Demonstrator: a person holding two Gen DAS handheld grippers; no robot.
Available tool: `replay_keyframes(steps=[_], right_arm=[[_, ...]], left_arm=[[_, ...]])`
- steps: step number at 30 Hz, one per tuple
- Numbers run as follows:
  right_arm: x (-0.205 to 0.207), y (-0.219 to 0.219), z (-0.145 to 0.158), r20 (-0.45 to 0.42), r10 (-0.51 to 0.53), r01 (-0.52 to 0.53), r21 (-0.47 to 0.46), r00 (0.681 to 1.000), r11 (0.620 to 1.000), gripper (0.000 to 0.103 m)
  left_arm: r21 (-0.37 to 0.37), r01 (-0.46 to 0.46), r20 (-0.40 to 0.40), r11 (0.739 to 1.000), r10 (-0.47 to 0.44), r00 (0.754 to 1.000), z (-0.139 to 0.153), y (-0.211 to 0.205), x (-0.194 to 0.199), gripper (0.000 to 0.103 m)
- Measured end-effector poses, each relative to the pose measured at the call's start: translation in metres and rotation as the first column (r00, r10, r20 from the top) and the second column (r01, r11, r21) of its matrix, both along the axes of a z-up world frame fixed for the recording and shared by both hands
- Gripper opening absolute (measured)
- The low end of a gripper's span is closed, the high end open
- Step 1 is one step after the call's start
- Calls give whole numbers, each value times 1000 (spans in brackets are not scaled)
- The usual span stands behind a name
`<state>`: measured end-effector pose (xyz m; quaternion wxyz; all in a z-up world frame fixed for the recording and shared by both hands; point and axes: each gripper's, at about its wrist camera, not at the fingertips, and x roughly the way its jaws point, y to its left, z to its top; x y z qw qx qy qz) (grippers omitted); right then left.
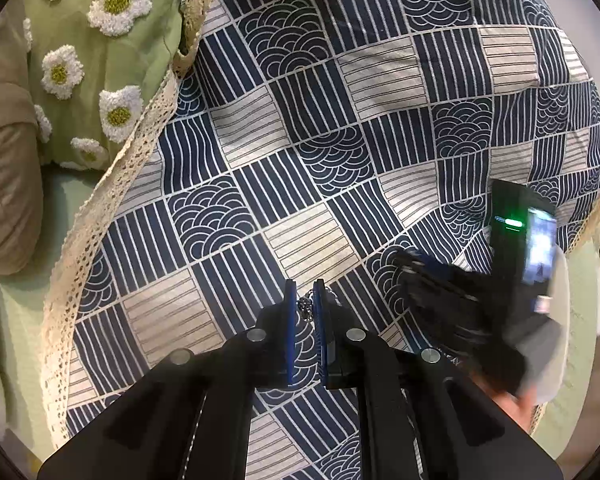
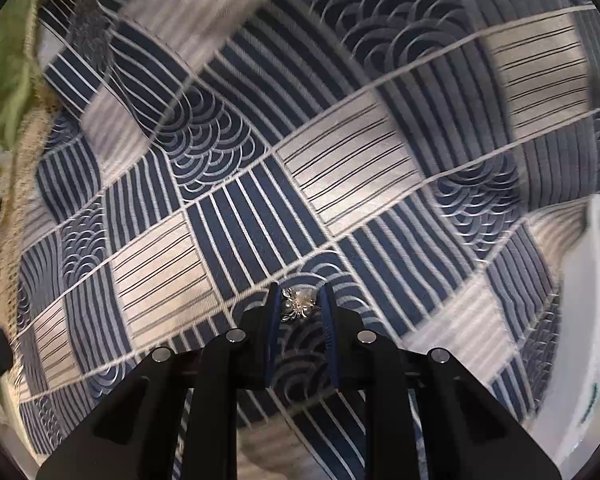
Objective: Organize jewelry
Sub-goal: 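Carry both pieces into the tray and open both tools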
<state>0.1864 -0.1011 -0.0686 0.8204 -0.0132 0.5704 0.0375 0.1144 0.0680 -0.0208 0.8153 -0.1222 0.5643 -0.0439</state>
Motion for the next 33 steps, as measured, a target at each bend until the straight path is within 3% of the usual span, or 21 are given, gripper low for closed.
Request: replay_keyframes(steps=[4,8,12,17,22,27,33], right_arm=[[-33,-39,58,57,-41,38,38,998,999,21],[-73,-100,109,107,-102,101,9,989,995,21],[-114,-162,127,120,-183,183,10,976,983,21],[-152,-231,119,117,-264,268,-19,958,963,21],[-161,-299,94,67,-352,347,79,933,935,21],[-160,-319,77,40,-363,359,84,931,930,21],[-157,-327,57,-14,-358,357,99,934,929,21]], left_arm=[[36,54,42,998,-56,998,14,-23,-15,8],[17,160,64,987,-161,985,29,-77,-30,8],[32,264,96,964,-266,959,47,-146,-39,8],[21,370,101,929,-370,923,47,-234,-45,8],[32,445,74,895,-446,892,24,-310,-46,8],[78,468,26,880,-471,882,-5,-350,-44,8],[121,471,-16,874,-472,881,-34,-365,-40,8]])
